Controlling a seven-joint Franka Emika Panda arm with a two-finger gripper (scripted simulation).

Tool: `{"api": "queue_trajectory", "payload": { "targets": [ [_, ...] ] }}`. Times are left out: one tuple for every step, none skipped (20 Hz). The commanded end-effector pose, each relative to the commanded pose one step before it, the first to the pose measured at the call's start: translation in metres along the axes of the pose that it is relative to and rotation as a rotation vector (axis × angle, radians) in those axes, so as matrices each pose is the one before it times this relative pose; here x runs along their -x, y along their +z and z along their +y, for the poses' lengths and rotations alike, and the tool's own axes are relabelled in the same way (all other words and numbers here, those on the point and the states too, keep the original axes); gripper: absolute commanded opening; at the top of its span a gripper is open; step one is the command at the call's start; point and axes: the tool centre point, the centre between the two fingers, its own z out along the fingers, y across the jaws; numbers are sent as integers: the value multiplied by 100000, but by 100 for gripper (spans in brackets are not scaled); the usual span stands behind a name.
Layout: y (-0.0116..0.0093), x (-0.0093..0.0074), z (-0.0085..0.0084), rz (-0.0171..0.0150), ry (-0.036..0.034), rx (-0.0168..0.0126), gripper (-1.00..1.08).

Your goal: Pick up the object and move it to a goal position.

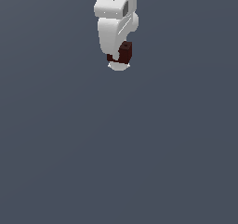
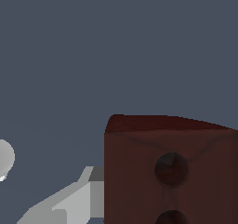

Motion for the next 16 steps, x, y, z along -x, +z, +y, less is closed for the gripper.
{"api": "queue_trajectory", "payload": {
  "targets": [
    [-2513,1,-362,4,40,83,-100],
    [-854,4,-102,-24,42,6,-100],
    [-802,-7,-96,0,0,0,-100],
    [-750,3,-81,-23,43,6,-100],
    [-699,-9,-74,0,0,0,-100],
    [-645,7,-56,-30,62,8,-100],
    [-596,-10,-53,0,0,0,-100],
    [-548,-10,-46,0,0,0,-100],
    [-497,4,-35,-18,45,5,-100],
    [-448,-9,-35,0,0,0,-100],
    [-397,-8,-29,0,0,0,-100],
    [-346,12,-16,-24,64,7,-100],
    [-295,-8,-17,0,0,0,-100],
    [-245,-8,-11,0,0,0,-100],
    [-194,-8,-4,0,0,0,-100],
    [-143,-8,3,0,0,0,-100]
  ]
}}
